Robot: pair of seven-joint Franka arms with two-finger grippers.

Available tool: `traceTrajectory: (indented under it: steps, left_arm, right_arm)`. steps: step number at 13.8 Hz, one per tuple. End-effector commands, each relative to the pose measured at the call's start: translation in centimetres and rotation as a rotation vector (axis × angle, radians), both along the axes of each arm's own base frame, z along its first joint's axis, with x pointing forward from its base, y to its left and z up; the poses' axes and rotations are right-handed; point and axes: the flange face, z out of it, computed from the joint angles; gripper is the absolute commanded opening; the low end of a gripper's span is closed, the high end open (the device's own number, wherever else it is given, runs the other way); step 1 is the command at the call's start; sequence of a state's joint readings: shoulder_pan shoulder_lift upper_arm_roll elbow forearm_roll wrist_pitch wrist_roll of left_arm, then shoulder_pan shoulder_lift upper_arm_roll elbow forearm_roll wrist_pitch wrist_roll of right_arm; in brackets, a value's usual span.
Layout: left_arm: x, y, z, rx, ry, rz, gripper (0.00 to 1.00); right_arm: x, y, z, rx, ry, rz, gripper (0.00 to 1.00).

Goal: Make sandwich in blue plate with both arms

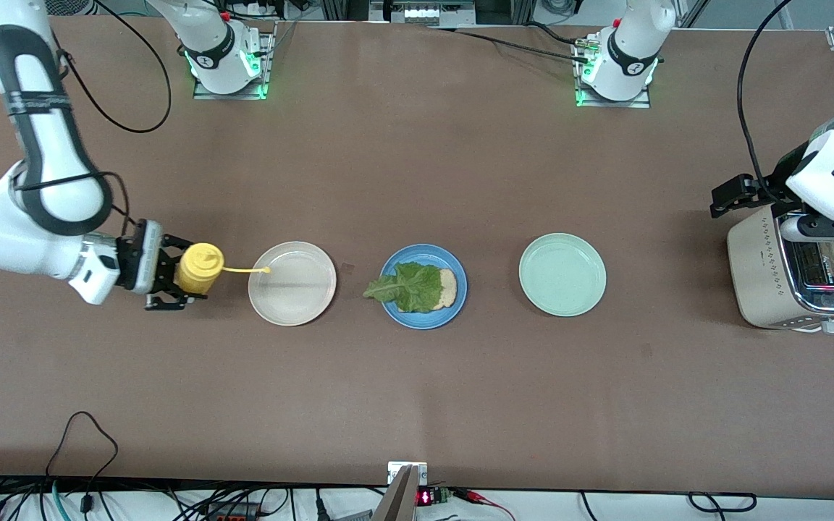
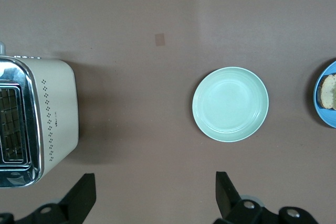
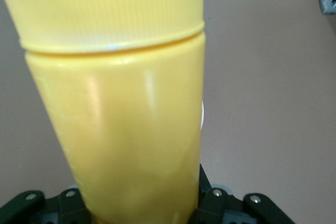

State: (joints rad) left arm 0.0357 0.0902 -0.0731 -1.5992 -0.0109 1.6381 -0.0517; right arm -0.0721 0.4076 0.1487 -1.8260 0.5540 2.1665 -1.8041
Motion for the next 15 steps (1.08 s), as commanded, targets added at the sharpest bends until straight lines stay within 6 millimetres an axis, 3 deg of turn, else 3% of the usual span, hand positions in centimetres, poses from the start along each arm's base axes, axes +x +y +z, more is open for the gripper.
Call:
traceTrajectory:
  steps: [1, 6, 9, 12, 15]
  left_arm:
    - [0.0, -0.5, 0.6, 0.019, -0.014, -0.006, 1.0]
    - [-0.2, -0.2, 0.8, 0.023, -0.014, -0.001, 1.0]
    - [-0.2, -0.2, 0.8, 0.023, -0.015, -0.001, 1.0]
    - [-0.4, -0.5, 1.0, 0.023, -0.018, -0.006, 1.0]
    - [-0.3, -0.1, 0.9, 0.021, -0.017, 0.0, 1.0]
  right_arm:
    - [-0.8, 4.6, 1.5, -0.097, 0.003, -0.061, 0.0]
    - [-2.6, 14.1, 1.1, -0.296, -0.008, -0.099, 0.0]
    - [-4.7, 20.1, -0.5, -0.428, -0.04, -0.055, 0.0]
    - [-6.3, 24.2, -2.3, -0.478, -0.056, -0.107, 0.0]
    - [-6.2, 27.3, -4.1, -0.527, -0.099, -0.093, 0.0]
